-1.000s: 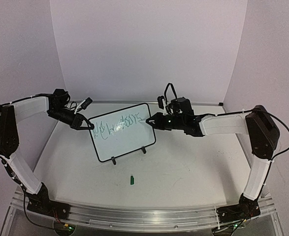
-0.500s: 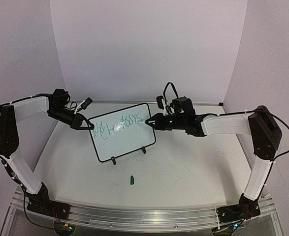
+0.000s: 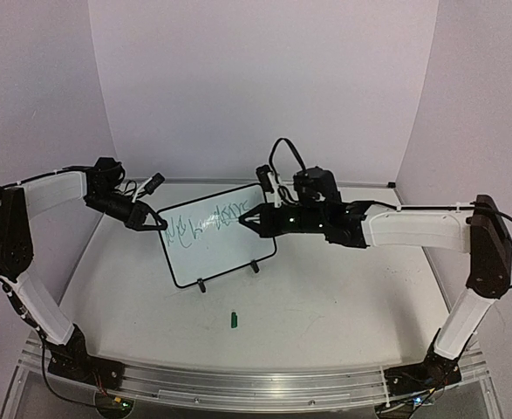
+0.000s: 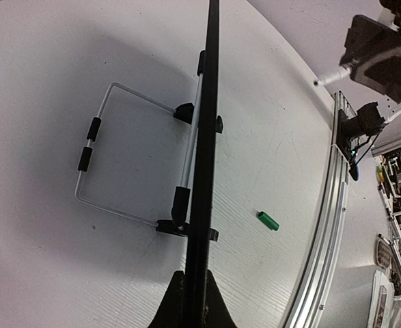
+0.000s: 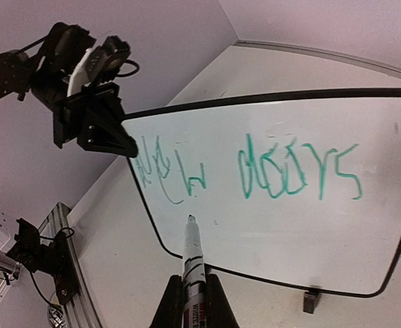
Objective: Write a sentence on the whiteboard
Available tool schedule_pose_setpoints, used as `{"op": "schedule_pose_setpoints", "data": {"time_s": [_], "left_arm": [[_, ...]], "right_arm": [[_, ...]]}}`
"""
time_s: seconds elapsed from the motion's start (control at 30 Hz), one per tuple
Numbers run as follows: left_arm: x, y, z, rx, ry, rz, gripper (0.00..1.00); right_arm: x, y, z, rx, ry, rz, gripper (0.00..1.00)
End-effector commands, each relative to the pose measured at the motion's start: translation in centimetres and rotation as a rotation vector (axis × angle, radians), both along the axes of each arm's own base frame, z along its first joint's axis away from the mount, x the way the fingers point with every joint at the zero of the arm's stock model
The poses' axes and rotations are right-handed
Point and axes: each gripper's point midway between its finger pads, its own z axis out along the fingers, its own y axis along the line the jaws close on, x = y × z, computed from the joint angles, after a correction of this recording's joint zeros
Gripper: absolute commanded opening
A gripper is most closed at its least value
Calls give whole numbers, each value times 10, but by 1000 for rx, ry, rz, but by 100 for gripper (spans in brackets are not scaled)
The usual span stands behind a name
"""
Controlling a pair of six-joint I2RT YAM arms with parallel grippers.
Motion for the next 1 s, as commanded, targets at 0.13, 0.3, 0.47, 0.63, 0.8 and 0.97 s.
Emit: {"op": "schedule_pose_setpoints", "data": {"time_s": [0.13,0.3,0.47,0.63,0.8,0.97], "left_arm": [[11,14,2,104,-81,56,0],[12,14,2,107,-80,57,0],[13,14,1,110,-79,57,0],[13,14,0,111,-75,57,0],[13,14,-1,111,-73,57,0],[14,14,-1,112,-72,57,0]], "right_arm": [[-25,69,-10,25,-22,96,0],[-28,91,-26,21,-11,111,0],[-21,98,-44,-1,-3,94,0],[-21,102,-58,-15,18,104,0],[-21,107,-70,-22,42,114,0],[-20,111,-80,-31,58,119,0]]}}
